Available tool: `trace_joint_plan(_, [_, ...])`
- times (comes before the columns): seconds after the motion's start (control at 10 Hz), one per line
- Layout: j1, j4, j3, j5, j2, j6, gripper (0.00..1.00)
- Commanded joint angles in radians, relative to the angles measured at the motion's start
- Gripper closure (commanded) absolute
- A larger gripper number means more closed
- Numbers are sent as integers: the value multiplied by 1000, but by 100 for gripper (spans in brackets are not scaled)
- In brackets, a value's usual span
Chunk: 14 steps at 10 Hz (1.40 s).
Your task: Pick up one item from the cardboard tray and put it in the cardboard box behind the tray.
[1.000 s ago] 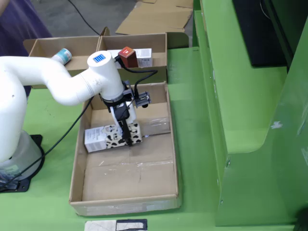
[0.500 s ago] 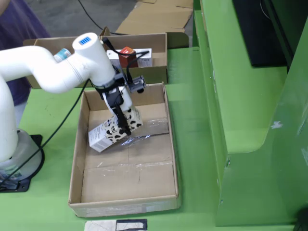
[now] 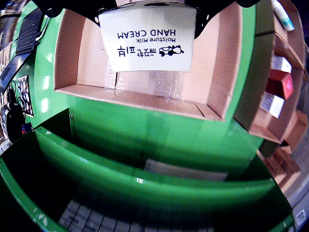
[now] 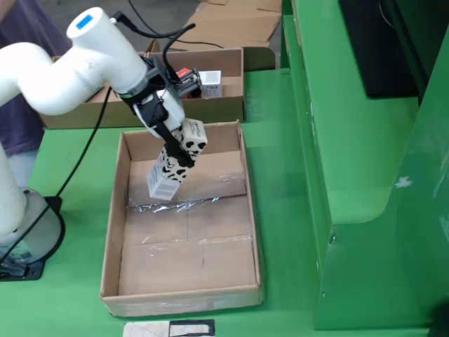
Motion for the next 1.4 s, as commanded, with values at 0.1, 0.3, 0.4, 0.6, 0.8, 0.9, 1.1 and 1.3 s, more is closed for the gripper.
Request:
trace_joint_plan(0.1, [24,-337,687,-44,-120,2,100])
trace_joint_plan(0.3, [51,-504,1178,-96,-310,-26,100])
trace_joint_plan(0.4, [81,-453,1178,-140,-285,-41,100])
trace_joint_plan(0.6, [134,-373,1178,-223,-260,-67,100])
trace_joint_plan(0.8, [153,-277,1178,-277,-256,-101,100])
trace_joint_plan(0.9, [153,-277,1178,-277,-256,-101,100])
trace_joint_plan(1.1, [171,-178,1178,-325,-254,-143,100])
trace_joint_plan(1.3, [228,-173,1178,-388,-216,-156,100])
